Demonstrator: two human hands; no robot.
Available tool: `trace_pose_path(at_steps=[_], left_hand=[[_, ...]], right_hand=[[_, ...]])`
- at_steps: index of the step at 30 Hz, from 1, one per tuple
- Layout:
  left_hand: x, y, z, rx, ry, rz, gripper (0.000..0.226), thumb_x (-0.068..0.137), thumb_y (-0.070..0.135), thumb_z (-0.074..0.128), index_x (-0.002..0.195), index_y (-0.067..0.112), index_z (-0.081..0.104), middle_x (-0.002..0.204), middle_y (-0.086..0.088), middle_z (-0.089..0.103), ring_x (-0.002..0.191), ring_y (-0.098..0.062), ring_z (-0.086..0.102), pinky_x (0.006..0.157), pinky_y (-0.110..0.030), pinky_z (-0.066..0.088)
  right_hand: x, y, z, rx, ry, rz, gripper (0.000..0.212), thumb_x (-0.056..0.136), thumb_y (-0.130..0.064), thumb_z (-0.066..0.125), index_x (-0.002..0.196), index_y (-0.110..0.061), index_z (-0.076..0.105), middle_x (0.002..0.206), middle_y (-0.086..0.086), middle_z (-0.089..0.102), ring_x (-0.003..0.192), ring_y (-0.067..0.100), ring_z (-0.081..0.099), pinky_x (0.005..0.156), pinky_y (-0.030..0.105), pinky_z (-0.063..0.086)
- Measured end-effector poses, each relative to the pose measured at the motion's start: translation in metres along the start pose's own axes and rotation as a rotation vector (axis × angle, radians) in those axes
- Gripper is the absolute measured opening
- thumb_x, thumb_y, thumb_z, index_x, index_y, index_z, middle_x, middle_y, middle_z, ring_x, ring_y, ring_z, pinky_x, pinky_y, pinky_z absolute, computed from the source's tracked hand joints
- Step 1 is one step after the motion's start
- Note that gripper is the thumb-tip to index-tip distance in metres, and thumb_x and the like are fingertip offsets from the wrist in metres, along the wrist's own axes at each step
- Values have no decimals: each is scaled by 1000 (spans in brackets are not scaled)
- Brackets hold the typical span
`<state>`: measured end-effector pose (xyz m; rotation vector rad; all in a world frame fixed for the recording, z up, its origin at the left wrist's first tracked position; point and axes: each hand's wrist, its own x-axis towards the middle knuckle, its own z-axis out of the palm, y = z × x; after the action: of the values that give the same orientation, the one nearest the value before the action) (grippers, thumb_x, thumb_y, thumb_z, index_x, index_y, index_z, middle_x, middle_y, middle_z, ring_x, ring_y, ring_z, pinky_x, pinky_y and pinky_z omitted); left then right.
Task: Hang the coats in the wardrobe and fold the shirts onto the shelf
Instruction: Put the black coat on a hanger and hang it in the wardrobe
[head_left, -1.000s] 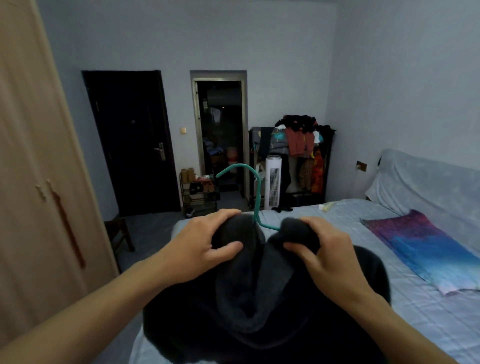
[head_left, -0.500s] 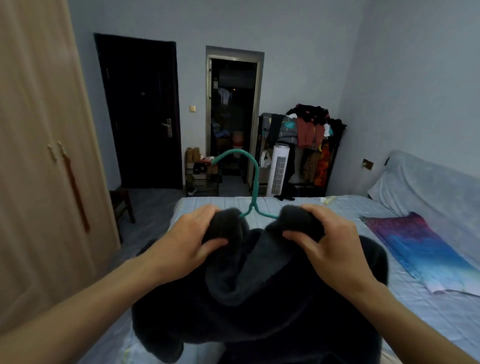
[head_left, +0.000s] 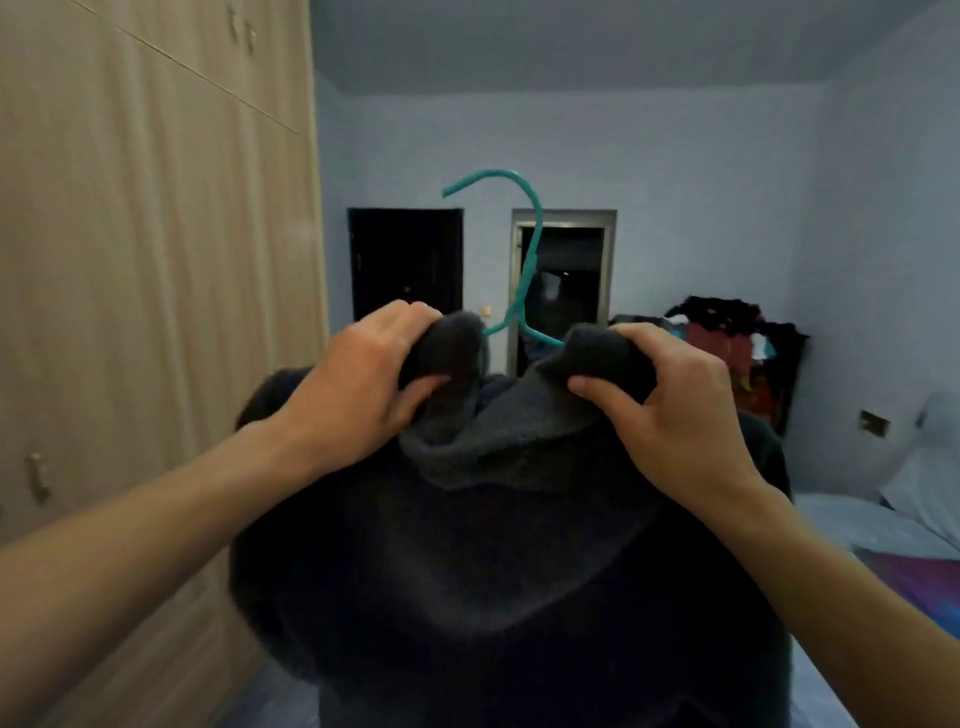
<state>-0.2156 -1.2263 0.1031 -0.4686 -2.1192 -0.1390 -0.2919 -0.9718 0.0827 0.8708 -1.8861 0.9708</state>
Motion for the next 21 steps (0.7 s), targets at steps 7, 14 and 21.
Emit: trace_pose_path(at_steps=[7, 14, 21], left_hand=[[-9, 61, -119, 315, 4, -111, 27, 83, 14, 75, 104, 10, 59, 89, 4, 50, 79, -17, 49, 69, -21, 29], [-23, 114, -238, 667, 33, -180, 27, 83, 16, 74, 102, 10, 56, 87, 6, 46, 73, -20, 45, 66, -27, 26], [-52, 158, -342, 885, 36, -211, 26, 84, 20, 75, 96, 10, 54, 89, 0, 53, 80, -26, 54, 68, -34, 36]], right_hand=[[21, -60, -21, 257, 17, -121, 37, 78, -38, 79, 110, -21, 67, 90, -11, 64, 72, -3, 55, 71, 3, 39], [53, -145, -25, 486, 27, -231, 38, 77, -44, 77, 108, -23, 69, 77, -22, 56, 62, -10, 50, 64, -2, 34], [59, -243, -20, 715, 12, -341, 38, 77, -46, 76, 108, -24, 70, 87, -13, 65, 71, -7, 55, 67, 3, 39]])
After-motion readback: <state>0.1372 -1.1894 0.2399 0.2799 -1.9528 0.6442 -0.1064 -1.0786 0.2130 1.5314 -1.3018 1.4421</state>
